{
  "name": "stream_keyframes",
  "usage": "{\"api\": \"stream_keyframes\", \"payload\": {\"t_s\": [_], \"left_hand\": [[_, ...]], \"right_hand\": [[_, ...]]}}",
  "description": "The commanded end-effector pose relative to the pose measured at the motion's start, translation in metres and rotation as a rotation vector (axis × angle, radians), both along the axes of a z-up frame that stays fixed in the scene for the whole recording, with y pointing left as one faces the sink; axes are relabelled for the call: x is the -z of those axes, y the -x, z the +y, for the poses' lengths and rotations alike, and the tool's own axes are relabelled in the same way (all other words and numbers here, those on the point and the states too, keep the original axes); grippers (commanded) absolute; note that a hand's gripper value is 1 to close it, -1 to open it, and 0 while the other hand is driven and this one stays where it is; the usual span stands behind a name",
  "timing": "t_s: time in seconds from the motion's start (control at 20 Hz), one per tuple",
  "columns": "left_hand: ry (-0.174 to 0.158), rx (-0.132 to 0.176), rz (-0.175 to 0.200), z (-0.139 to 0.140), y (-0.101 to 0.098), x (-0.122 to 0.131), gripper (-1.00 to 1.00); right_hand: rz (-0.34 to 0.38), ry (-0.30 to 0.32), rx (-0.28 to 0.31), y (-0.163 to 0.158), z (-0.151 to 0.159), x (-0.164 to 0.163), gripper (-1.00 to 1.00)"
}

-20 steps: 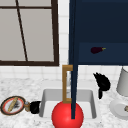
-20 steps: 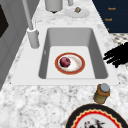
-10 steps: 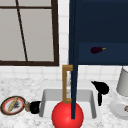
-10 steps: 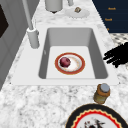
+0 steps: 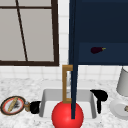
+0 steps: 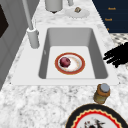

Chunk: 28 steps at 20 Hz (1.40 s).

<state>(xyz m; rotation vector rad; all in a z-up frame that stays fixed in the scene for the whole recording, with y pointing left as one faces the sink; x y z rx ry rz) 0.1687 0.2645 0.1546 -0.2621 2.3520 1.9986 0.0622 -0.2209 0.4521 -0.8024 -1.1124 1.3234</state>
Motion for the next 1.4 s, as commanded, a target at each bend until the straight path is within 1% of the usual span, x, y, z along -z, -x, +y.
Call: {"api": "stream_keyframes", "payload": {"t_s": [0.0,0.1,0.15,0.25,0.35,0.4,0.5,0.55,0.75,1.0,1.15,1.25,1.35], "left_hand": [[0.0,0.0,0.0,0.0,0.0,0.0,0.0],[0.0,0.0,0.0,0.0,0.0,0.0,0.0],[0.0,0.0,0.0,0.0,0.0,0.0,0.0],[0.0,0.0,0.0,0.0,0.0,0.0,0.0],[0.0,0.0,0.0,0.0,0.0,0.0,0.0],[0.0,0.0,0.0,0.0,0.0,0.0,0.0],[0.0,0.0,0.0,0.0,0.0,0.0,0.0],[0.0,0.0,0.0,0.0,0.0,0.0,0.0],[0.0,0.0,0.0,0.0,0.0,0.0,0.0],[0.0,0.0,0.0,0.0,0.0,0.0,0.0],[0.0,0.0,0.0,0.0,0.0,0.0,0.0],[0.0,0.0,0.0,0.0,0.0,0.0,0.0],[0.0,0.0,0.0,0.0,0.0,0.0,0.0]], "right_hand": [[0.042,0.015,-0.022,0.007,0.006,0.01,-1.0],[0.032,0.004,-0.024,0.01,0.007,0.011,-1.0],[0.03,0.007,-0.011,0.008,0.006,0.009,-1.0],[0.049,0.002,-0.007,0.009,0.005,0.012,-1.0],[0.085,0.001,-0.008,0.01,0.006,0.022,-1.0],[0.089,0.015,-0.003,0.011,0.007,0.027,-1.0],[0.072,0.024,-0.002,0.01,0.011,0.032,-1.0],[0.056,0.017,0.002,0.009,0.013,0.032,-1.0],[0.058,0.027,0.011,0.007,0.024,0.043,-1.0],[0.061,0.014,-0.001,0.007,0.022,0.041,-1.0],[0.099,0.015,-0.002,0.003,0.025,0.041,-1.0],[0.07,0.013,0.005,0.0,0.026,0.041,-1.0],[0.07,0.014,0.004,-0.009,0.028,0.043,-1.0]]}}
